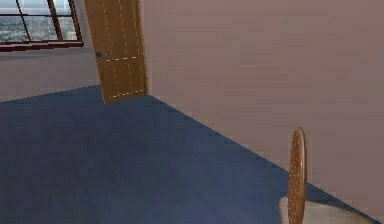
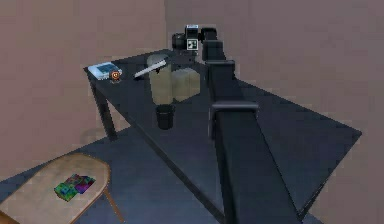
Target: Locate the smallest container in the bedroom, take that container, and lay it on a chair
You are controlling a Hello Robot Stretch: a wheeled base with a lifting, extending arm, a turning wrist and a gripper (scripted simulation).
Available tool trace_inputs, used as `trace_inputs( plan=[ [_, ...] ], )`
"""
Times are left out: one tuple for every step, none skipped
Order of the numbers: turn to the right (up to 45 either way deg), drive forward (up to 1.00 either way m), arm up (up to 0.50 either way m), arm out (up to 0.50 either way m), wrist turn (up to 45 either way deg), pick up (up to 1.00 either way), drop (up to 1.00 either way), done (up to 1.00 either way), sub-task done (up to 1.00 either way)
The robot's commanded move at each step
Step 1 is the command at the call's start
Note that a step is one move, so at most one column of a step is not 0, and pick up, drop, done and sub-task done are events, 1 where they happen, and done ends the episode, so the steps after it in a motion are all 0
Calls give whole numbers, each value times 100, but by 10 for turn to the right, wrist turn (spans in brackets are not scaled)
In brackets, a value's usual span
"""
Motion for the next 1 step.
trace_inputs(
  plan=[
    [0, 0, 0, 0, 120, 0, 0, 0, 0]
  ],
)
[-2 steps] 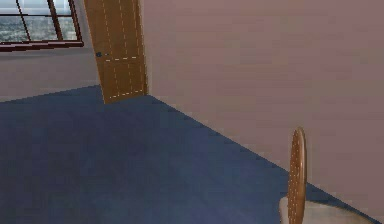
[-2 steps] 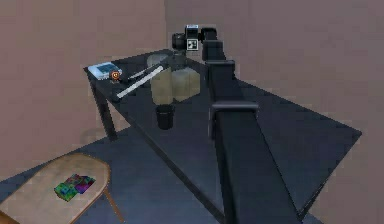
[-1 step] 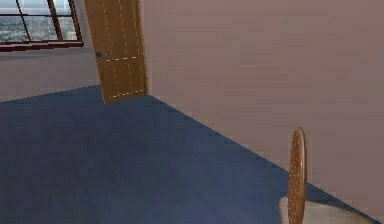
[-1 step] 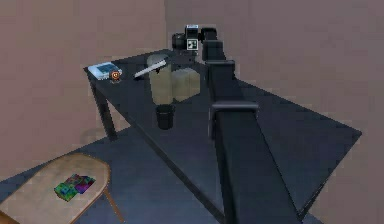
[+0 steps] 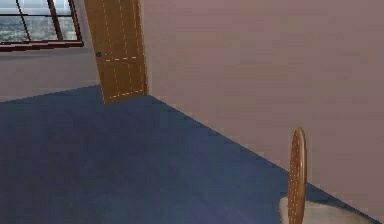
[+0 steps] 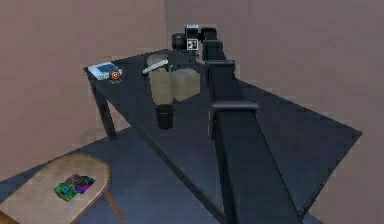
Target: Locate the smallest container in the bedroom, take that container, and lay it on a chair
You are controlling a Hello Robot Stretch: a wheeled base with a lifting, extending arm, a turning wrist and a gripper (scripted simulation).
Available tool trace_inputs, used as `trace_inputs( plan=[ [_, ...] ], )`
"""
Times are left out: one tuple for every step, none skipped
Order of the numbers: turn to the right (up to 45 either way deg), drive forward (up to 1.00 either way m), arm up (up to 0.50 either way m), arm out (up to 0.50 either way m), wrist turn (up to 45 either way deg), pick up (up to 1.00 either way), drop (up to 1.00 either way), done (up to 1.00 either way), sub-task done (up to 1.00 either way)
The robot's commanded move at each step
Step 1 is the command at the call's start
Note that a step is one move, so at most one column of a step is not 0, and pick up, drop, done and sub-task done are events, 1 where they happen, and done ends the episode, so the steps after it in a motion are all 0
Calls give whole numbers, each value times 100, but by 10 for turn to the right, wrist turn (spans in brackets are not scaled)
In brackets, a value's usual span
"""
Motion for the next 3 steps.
trace_inputs(
  plan=[
    [0, 0, -30, 0, 0, 0, 0, 0, 0],
    [0, 0, 0, 0, 0, 100, 0, 0, 0],
    [0, 0, 10, 0, 0, 0, 0, 0, 0]
  ],
)
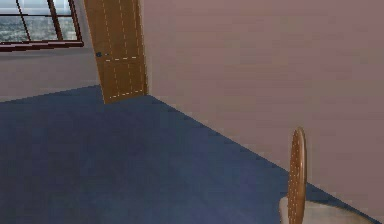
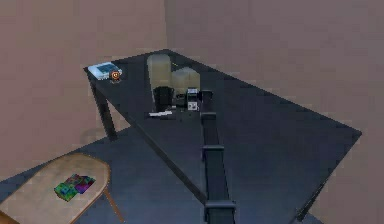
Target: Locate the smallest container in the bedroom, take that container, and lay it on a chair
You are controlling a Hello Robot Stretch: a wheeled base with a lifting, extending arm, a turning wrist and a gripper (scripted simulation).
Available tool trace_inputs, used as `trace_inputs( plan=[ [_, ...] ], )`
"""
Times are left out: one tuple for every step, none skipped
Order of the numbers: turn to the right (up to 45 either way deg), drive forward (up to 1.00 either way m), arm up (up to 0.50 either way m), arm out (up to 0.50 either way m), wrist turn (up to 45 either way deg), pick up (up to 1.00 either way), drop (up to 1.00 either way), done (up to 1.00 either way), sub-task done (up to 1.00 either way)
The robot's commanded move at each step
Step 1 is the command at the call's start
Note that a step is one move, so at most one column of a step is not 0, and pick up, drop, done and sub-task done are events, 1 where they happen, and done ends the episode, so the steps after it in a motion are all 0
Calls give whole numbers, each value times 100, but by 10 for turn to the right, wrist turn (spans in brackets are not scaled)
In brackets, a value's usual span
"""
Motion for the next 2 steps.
trace_inputs(
  plan=[
    [0, 0, 20, 0, 0, 0, 0, 0, 0],
    [0, 0, 0, 0, -450, 0, 0, 0, 0]
  ],
)
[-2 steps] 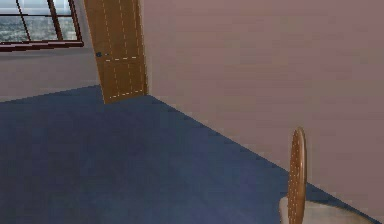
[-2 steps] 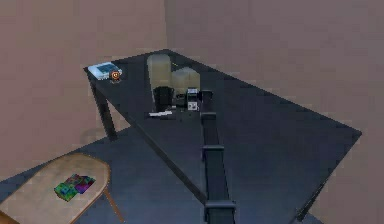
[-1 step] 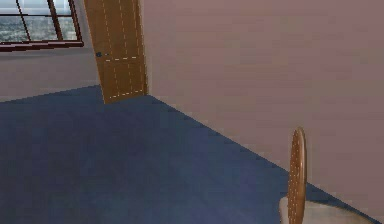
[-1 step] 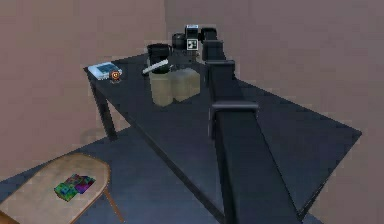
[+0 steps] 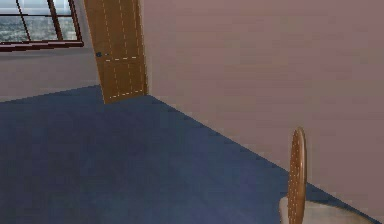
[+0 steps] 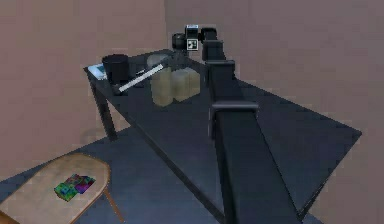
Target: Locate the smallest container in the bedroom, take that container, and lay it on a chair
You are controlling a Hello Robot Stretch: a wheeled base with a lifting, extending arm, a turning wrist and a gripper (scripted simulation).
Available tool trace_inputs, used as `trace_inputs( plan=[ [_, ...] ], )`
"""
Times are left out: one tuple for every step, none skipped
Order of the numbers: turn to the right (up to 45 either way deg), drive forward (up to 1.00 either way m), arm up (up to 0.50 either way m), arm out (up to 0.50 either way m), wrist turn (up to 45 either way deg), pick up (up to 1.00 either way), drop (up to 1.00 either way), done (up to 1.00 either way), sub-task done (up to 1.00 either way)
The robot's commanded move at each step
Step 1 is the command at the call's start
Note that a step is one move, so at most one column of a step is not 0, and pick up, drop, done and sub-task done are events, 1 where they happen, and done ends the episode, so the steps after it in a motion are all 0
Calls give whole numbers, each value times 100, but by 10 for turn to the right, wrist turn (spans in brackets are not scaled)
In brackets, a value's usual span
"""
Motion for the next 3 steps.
trace_inputs(
  plan=[
    [0, 0, 0, 0, -450, 0, 0, 0, 0],
    [0, 0, 0, 0, -60, 0, 0, 0, 0],
    [0, 0, 0, -48, 0, 0, 0, 0, 0]
  ],
)
